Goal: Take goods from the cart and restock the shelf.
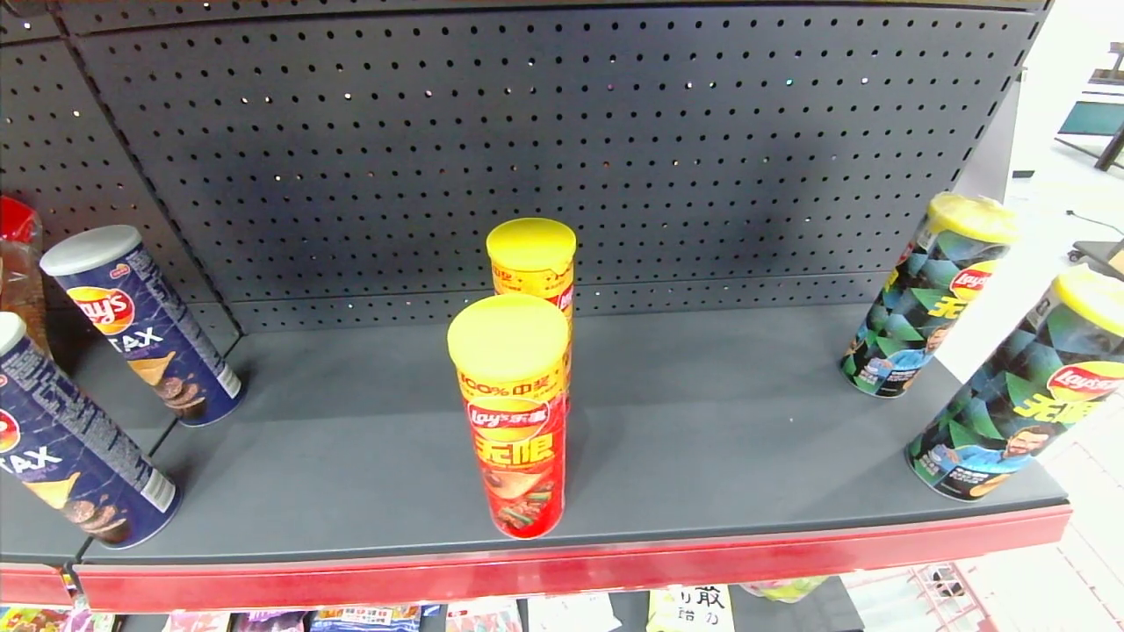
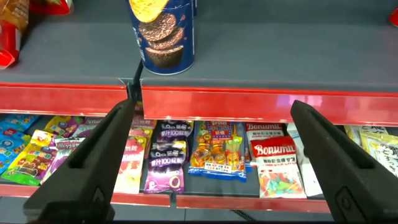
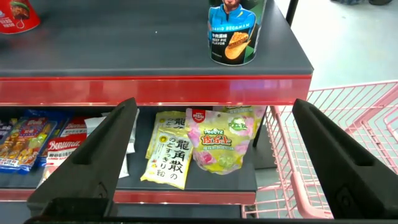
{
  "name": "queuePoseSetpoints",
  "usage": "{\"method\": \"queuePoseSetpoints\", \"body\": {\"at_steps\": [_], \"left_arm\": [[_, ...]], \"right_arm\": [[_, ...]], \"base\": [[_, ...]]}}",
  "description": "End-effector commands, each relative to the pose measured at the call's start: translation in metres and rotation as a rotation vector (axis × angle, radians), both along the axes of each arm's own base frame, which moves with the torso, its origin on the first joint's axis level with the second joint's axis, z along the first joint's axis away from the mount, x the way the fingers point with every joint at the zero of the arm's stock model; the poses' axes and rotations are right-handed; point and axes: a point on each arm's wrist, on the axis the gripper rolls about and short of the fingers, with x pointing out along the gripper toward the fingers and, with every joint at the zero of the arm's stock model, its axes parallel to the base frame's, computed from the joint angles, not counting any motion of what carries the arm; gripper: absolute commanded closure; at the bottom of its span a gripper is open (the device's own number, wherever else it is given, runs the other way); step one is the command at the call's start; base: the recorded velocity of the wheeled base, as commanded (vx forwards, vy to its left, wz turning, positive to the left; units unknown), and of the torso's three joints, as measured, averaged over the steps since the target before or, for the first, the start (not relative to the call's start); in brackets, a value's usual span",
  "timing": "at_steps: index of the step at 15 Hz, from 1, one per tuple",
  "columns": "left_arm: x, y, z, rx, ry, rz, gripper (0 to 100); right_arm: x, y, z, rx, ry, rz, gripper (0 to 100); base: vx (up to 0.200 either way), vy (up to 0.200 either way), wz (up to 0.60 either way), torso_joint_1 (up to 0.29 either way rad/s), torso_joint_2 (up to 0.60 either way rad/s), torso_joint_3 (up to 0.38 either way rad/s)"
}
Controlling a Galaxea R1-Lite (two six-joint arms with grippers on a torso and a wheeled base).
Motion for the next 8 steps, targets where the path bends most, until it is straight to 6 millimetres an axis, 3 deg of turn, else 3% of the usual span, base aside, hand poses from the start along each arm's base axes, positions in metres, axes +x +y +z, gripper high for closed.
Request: {"method": "queuePoseSetpoints", "body": {"at_steps": [1, 8], "left_arm": [[0.0001, 0.0000, 0.0000, 0.000, 0.001, 0.000, 0], [0.0001, 0.0000, 0.0000, 0.000, 0.001, 0.000, 0]], "right_arm": [[0.0001, 0.0000, 0.0001, 0.000, 0.001, 0.001, 0], [0.0000, 0.0000, 0.0000, 0.000, -0.001, 0.001, 0]], "base": [[0.000, 0.000, 0.00, 0.000, 0.00, 0.000], [0.000, 0.000, 0.00, 0.000, 0.00, 0.000]]}}
